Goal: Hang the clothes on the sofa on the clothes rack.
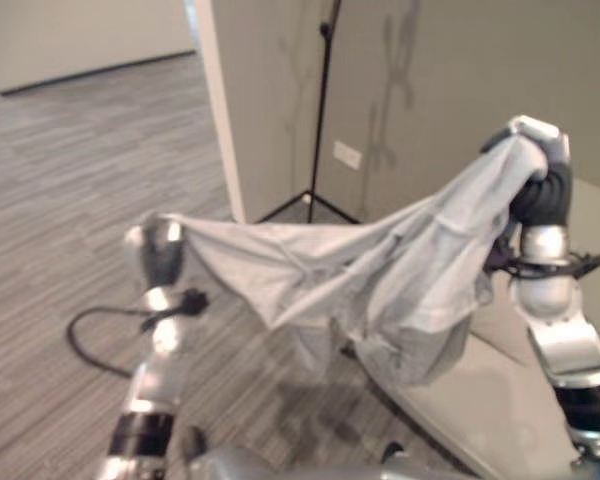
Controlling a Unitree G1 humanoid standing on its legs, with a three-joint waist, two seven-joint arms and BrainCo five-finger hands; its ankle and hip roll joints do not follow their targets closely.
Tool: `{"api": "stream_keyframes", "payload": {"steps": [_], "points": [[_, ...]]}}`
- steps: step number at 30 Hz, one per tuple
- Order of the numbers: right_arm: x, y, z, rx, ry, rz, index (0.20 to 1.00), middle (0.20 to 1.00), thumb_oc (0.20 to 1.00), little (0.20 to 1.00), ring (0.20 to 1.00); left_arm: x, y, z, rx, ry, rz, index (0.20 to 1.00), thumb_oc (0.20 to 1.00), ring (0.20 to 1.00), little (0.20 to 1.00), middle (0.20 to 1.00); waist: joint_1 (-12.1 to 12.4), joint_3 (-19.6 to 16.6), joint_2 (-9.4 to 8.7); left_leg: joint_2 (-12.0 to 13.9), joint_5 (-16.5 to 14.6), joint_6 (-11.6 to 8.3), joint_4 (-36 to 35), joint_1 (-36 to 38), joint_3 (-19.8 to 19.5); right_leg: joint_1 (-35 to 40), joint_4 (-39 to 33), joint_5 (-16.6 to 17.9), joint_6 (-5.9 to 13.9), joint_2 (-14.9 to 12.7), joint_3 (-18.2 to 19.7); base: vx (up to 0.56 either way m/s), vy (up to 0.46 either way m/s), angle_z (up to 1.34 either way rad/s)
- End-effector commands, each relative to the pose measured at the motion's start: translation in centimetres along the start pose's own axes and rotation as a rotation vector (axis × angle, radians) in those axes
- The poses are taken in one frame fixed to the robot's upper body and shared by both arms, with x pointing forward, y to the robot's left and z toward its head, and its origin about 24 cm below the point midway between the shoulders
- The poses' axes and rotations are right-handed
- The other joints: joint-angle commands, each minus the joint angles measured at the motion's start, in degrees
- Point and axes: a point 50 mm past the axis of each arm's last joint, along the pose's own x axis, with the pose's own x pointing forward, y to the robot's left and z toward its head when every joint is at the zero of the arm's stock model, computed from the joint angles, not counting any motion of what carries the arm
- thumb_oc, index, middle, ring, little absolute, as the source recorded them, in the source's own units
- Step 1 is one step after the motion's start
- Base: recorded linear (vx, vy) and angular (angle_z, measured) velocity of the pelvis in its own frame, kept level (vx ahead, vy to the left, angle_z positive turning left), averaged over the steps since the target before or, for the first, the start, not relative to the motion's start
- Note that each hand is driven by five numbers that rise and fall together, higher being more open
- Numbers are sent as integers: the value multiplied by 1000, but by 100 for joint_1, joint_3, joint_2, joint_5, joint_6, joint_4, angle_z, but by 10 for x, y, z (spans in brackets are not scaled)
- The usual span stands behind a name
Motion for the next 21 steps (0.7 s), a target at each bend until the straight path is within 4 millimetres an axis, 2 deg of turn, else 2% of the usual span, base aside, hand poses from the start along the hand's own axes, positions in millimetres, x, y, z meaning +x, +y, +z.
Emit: {"api": "stream_keyframes", "payload": {"steps": [1, 2, 3, 4, 5, 6, 7, 8, 9, 10, 11, 12, 13, 14, 15, 17, 18, 20, 21], "points": [[10, -13, 31, 27, -168, -118, 200, 200, 200, 200, 200, 5, 13, 31, -107, -158, -23, 200, 200, 200, 200, 200, 322, -140, -4, -122, 758, -185, 13, -61, 108, 635, 539, -724, -157, -332, -256, 278, 537, 35], [9, -15, 31, 24, -165, -122, 200, 200, 200, 200, 200, 5, 12, 32, -108, -161, -27, 200, 200, 200, 200, 200, 302, -153, -43, -159, 667, -158, 147, -163, 42, 654, 529, -709, -128, -380, -305, 276, 512, 42], [5, -14, 26, -1, -141, -119, 200, 200, 200, 200, 200, 6, 8, 33, -89, -182, -73, 200, 200, 200, 200, 200, 283, -144, -82, -324, 540, -105, 160, -213, 69, 601, 762, -346, -130, -507, -282, 171, 329, 78], [5, -13, 23, -33, -124, -125, 200, 200, 200, 200, 200, 7, 7, 36, -70, -207, -100, 200, 200, 200, 200, 200, 286, -144, -145, -554, 371, 111, 104, -214, 126, 488, 1075, -5, -191, -677, -268, 306, 618, 89], [11, -6, 28, -38, -152, -145, 200, 200, 200, 200, 200, 11, 15, 40, -45, -244, -77, 200, 200, 200, 200, 200, 273, -100, -191, -949, 109, 414, -120, -39, 286, 133, 1724, 520, -125, -983, -248, 208, 481, 72], [11, -5, 28, -37, -153, -145, 200, 200, 200, 200, 200, 12, 16, 40, -44, -244, -76, 200, 200, 200, 200, 200, 273, -99, -214, -975, 109, 423, -133, -27, 309, 107, 1748, 516, -115, -1014, -219, 215, 496, 27], [14, -4, 29, -38, -158, -158, 200, 200, 200, 200, 200, 13, 19, 40, -10, -260, -69, 200, 200, 200, 200, 200, 249, -110, -181, -1106, 61, 521, -240, 48, 470, 22, 1948, 544, -138, -958, -372, 153, 344, 23], [15, -1, 30, -24, -165, -160, 200, 200, 200, 200, 200, 15, 22, 41, -1, -277, -57, 200, 200, 200, 200, 200, 208, -94, -195, -1325, 11, 653, -413, 176, 519, -137, 2256, 421, -168, -876, -340, 242, 509, 20], [13, 1, 31, -16, -165, -148, 200, 200, 200, 200, 200, 13, 23, 41, 1, -275, -55, 200, 200, 200, 200, 200, 143, -62, -188, -1512, -19, 730, -512, 277, 568, -280, 2402, 273, -241, -640, -277, 320, 667, 28], [7, -3, 29, -17, -162, -135, 200, 200, 200, 200, 200, 10, 22, 37, 5, -260, -60, 200, 200, 200, 200, 200, -70, 42, -150, -1926, -144, 885, -635, 500, 579, -670, 2487, -123, -366, 39, -101, 325, 666, 19], [4, -6, 29, -18, -162, -131, 200, 200, 200, 200, 200, 8, 22, 34, 16, -249, -62, 200, 200, 200, 200, 200, -149, 94, -130, -2113, -218, 933, -734, 679, 644, -949, 2454, -390, -454, 394, -38, 287, 551, 11], [2, -9, 28, -22, -159, -127, 200, 200, 200, 200, 200, 6, 22, 33, 22, -245, -66, 200, 200, 200, 200, 200, -178, 123, -108, -2248, -281, 953, -774, 780, 639, -1030, 2301, -552, -481, 591, -51, 138, 200, -7], [1, -9, 29, -23, -159, -125, 200, 200, 200, 200, 200, 6, 22, 33, 22, -244, -68, 200, 200, 200, 200, 200, -167, 121, -93, -2237, -285, 948, -796, 808, 646, -1005, 2280, -572, -496, 614, -55, 201, 182, -14], [-2, -13, 24, -53, -140, -118, 200, 200, 200, 200, 200, 1, 20, 29, 32, -231, -91, 200, 200, 200, 200, 200, -282, 190, -104, -2474, -402, 972, -923, 1055, 613, -1231, 1745, -685, -593, 972, -81, 161, 126, -4], [-2, -13, 24, -53, -140, -116, 200, 200, 200, 200, 200, 0, 20, 29, 32, -230, -92, 200, 200, 200, 200, 200, -277, 179, -84, -2463, -393, 970, -959, 1074, 617, -1200, 1679, -671, -606, 1007, -89, 225, 154, 6], [-4, -17, 21, -85, -124, -117, 200, 200, 200, 200, 200, -2, 18, 27, 30, -216, -102, 200, 200, 200, 200, 200, -386, 192, -97, -2606, -502, 976, -1116, 1301, 571, -1376, 985, -514, -575, 1200, 19, 253, 54, 14], [-7, -21, 18, -103, -103, -127, 200, 200, 200, 200, 200, -3, 13, 25, 13, -190, -109, 200, 200, 200, 200, 200, -476, 190, -135, -2680, -616, 977, -1202, 1461, 520, -1537, 559, -226, -469, 1181, 57, 269, 38, -13], [-7, -23, 16, -125, -89, -137, 200, 200, 200, 200, 200, -2, 8, 25, -5, -175, -119, 200, 200, 200, 200, 200, -505, 195, -147, -2731, -719, 998, -1197, 1583, 507, -1588, 416, -63, -407, 1097, -41, 323, -31, -13], [-8, -23, 15, -137, -85, -134, 200, 200, 200, 200, 200, -1, 5, 28, -3, -187, -134, 200, 200, 200, 200, 200, -508, 153, -154, -2817, -862, 1041, -1152, 1643, 487, -1421, 283, -146, -463, 1104, -118, 365, -38, 17]]}}
